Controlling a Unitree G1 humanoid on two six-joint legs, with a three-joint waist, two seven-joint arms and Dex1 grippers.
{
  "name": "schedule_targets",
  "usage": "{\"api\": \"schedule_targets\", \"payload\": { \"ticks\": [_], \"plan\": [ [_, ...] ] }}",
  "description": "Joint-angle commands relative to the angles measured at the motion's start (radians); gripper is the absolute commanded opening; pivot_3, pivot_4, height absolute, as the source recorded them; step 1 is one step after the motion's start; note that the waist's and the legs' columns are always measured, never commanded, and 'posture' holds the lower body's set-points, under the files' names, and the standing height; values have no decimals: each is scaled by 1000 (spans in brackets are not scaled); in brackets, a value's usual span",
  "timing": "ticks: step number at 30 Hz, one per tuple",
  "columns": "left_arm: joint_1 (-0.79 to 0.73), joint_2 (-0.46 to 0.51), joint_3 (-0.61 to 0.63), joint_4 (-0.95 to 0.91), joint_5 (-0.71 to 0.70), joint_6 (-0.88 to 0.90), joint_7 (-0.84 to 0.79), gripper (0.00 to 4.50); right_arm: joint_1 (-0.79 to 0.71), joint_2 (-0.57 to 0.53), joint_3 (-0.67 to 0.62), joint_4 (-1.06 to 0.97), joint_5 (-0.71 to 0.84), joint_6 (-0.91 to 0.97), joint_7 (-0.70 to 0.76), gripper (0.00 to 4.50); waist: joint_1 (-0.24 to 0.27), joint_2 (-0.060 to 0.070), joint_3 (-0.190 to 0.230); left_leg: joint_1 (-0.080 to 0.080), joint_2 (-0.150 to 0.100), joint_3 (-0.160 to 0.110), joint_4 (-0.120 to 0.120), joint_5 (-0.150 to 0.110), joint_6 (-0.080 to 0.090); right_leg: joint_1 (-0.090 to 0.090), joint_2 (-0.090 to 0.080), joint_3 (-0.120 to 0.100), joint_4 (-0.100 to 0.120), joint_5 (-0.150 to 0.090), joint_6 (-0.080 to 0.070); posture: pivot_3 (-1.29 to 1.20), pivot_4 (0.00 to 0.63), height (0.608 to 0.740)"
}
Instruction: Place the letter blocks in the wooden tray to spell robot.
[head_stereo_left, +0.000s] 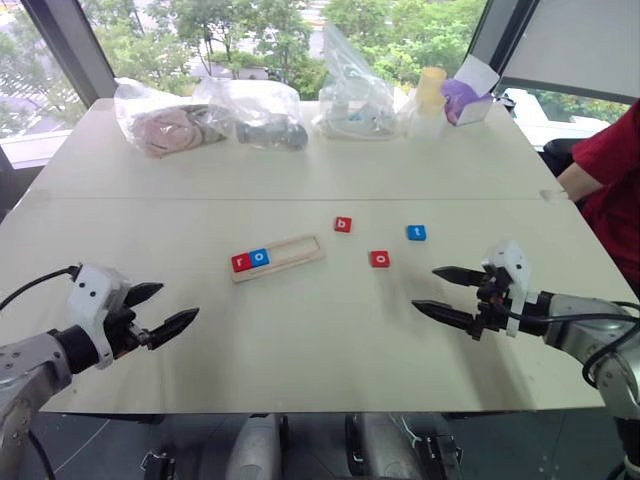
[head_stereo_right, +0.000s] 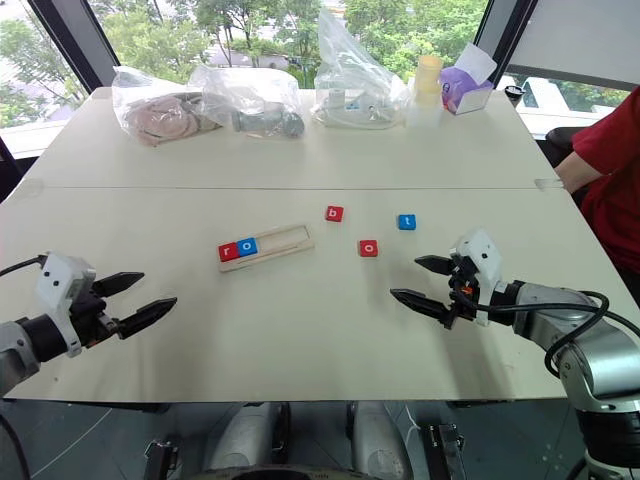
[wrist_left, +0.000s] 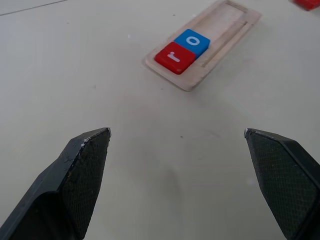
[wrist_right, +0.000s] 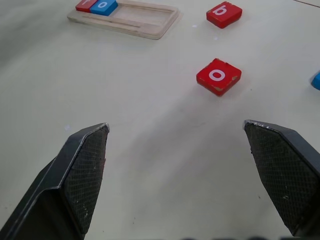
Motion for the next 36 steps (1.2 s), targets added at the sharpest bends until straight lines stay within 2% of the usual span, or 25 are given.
{"api": "schedule_targets", "payload": {
  "ticks": [1,14,25,31,34,36],
  "plan": [
    [-26,11,-1,11,0,-31,-14,4500,0,9,-19,-43,3,-10,-21,4443,0,0,0,0,0,0,0,0,0,0,0,0,0,0,0,0,150,740],
    [-37,18,-35,31,22,-39,-22,4500,-22,34,13,-63,8,6,-77,4443,-1,0,0,0,0,0,0,0,0,0,-1,0,0,0,0,0,150,740],
    [-60,79,-65,98,65,-90,-88,4500,-69,47,49,-25,-45,-17,-89,4443,-1,0,0,0,0,0,0,0,0,-1,-2,0,0,0,0,0,150,740],
    [-189,167,-137,196,127,-159,-165,4500,-107,81,79,-99,35,95,-119,4443,0,0,0,-1,0,0,0,0,0,-1,-2,0,0,0,0,0,150,740],
    [-308,197,-232,297,171,-221,-238,4500,-144,137,141,-167,82,164,-151,4443,-1,1,0,-1,0,0,-1,0,0,-2,-2,-1,0,0,0,0,150,740],
    [-417,183,-324,405,226,-279,-277,4500,-166,166,236,-193,40,164,-164,4443,-1,1,0,-1,0,0,-1,0,0,-2,-1,0,0,0,0,0,150,740]
  ]
}}
